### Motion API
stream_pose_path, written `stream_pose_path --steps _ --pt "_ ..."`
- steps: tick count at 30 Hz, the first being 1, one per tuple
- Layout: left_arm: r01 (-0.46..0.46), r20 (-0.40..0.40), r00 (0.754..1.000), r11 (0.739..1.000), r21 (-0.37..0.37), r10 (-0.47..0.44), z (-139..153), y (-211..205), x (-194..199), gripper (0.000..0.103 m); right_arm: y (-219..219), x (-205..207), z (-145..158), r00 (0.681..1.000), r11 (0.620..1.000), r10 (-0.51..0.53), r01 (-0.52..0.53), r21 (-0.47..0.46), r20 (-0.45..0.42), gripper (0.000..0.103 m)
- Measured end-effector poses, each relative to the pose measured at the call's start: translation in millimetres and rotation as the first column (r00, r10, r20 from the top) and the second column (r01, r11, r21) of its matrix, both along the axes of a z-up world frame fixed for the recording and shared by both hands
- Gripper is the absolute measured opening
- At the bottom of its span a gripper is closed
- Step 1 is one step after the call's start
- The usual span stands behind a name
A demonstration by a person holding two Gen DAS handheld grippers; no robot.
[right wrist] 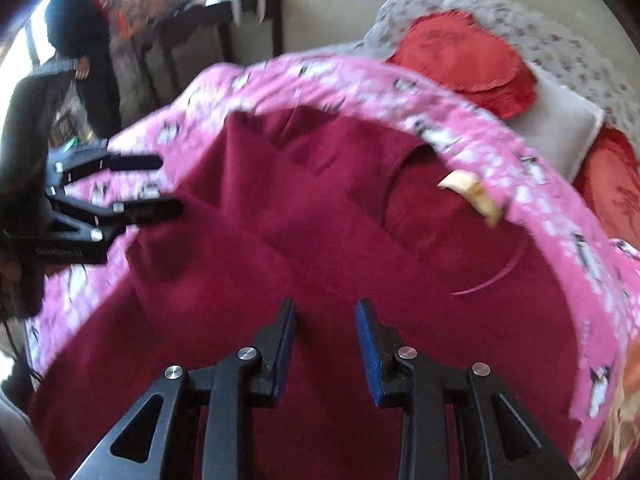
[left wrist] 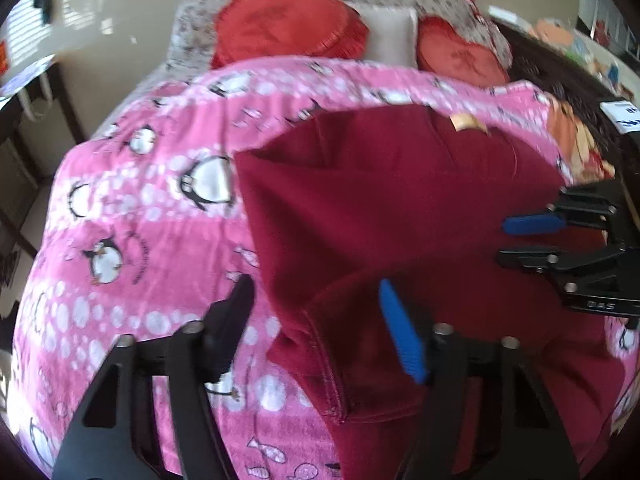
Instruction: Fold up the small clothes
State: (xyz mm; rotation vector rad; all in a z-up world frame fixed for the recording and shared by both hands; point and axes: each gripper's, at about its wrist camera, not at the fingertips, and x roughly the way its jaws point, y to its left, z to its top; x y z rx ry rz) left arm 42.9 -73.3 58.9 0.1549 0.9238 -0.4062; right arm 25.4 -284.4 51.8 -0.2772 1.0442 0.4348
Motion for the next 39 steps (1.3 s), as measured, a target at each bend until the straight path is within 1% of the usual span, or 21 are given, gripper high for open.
stream_pose_path --steps 2,4,5,7,11,13,15,17,19,21,25,26,28,30,31,33,34,35,36,37,39 --pt "0.022 -0.019 1.0 1.0 0.0 -0.022 -6.4 -4.0 1.9 0.046 1.6 -0.8 -6.8 1.0 1.0 -0.001 0.002 -0.03 0.021 0.024" --pt "0.037 -0.029 0.999 0.999 0.004 -0.037 -10.0 -6.6 3.2 0.027 3.7 -2.0 -5.8 0.999 0.998 -0.008 0.011 -0.067 0.05 0.004" --pt "0.036 -0.024 0.999 0.999 0.011 -0.036 -8.5 -7.2 3.4 0.025 5.2 -2.1 -3.2 0.998 0.997 -0.009 0.013 -0.07 0.059 0.004" --pt "0.044 -0.014 0.999 0.999 -0.001 -0.044 -1.3 -6.2 5.4 0.015 4.6 -2.8 6.6 0.995 0.997 -0.026 0.033 -0.067 0.096 0.003" --pt "0.024 0.033 0.999 0.999 -0.042 -0.023 22.1 0.3 16.5 0.014 -1.2 3.3 28.4 0.978 0.994 -0.105 0.109 -0.014 0.179 0.003" --pt "-0.003 0.047 0.999 0.999 -0.045 0.005 27.2 2.1 24.1 0.014 -9.1 11.6 37.2 0.962 0.983 -0.184 0.177 0.052 0.203 0.003" --pt "-0.039 0.053 0.998 0.999 -0.038 0.041 26.6 3.1 30.3 0.014 -12.2 22.3 32.8 0.955 0.969 -0.236 0.219 0.11 0.178 0.003" --pt "-0.064 0.043 0.997 0.998 -0.014 0.065 17.6 2.6 35.5 0.014 -10.8 28.6 19.2 0.963 0.965 -0.247 0.236 0.112 0.103 0.004" --pt "-0.079 -0.004 0.997 0.997 0.006 0.079 6.6 5.4 39.1 0.014 -14.0 26.0 14.1 0.969 0.966 -0.245 0.241 0.094 0.027 0.005" --pt "-0.081 -0.027 0.996 0.996 -0.023 0.08 4.6 11.6 35.1 0.014 -30.3 4.8 27.1 0.963 0.959 -0.266 0.262 0.108 0.031 0.009" --pt "-0.077 -0.001 0.997 0.997 -0.018 0.077 9.8 14.2 15.4 0.014 -70.9 -49.6 46.3 0.957 0.952 -0.292 0.289 0.101 0.007 0.011" --pt "-0.071 -0.002 0.997 0.997 -0.012 0.071 9.6 13.6 11.3 0.014 -79.1 -64.8 44.6 0.956 0.953 -0.292 0.291 0.078 -0.01 0.011" --pt "-0.061 -0.014 0.998 0.998 -0.007 0.061 8.4 12.2 3.3 0.014 -96.7 -88.9 29.2 0.946 0.946 -0.323 0.322 -0.029 -0.031 0.011" --pt "-0.057 -0.035 0.998 0.998 -0.015 0.056 8.2 11.3 -7.7 0.014 -124.1 -101.6 1.6 0.901 0.892 -0.432 0.419 -0.171 -0.042 0.011" --pt "-0.054 -0.044 0.998 0.998 -0.022 0.053 9.1 12.0 -13.3 0.014 -140.4 -108.9 -5.2 0.87 0.864 -0.491 0.478 -0.157 -0.053 0.011" --pt "-0.038 -0.065 0.997 0.999 -0.034 0.036 11.7 13.7 -27.8 0.018 -162.9 -124.0 5.4 0.817 0.819 -0.569 0.573 0.019 -0.096 0.012" --pt "-0.027 -0.071 0.997 0.999 -0.039 0.024 12.8 14.9 -35.2 0.026 -170.1 -135.8 16.2 0.797 0.789 -0.593 0.603 0.113 -0.111 0.015" --pt "-0.015 -0.078 0.997 0.999 -0.045 0.012 14.1 17.0 -44.8 0.032 -172.6 -146.0 23.8 0.791 0.773 -0.602 0.612 0.169 -0.11 0.016" --pt "-0.008 -0.084 0.996 0.999 -0.049 0.004 15.4 20.6 -56.9 0.043 -173.0 -158.1 30.4 0.787 0.758 -0.606 0.615 0.219 -0.113 0.019" --pt "-0.003 -0.086 0.996 0.999 -0.054 -0.001 16.5 23.8 -66.7 0.049 -171.2 -171.3 33.8 0.787 0.746 -0.601 0.615 0.258 -0.137 0.026" --pt "0.01 -0.096 0.995 0.998 -0.06 -0.016 17.3 29.3 -84.8 0.05 -163.5 -193.4 34.0 0.799 0.735 -0.569 0.6 0.315 -0.194 0.029"
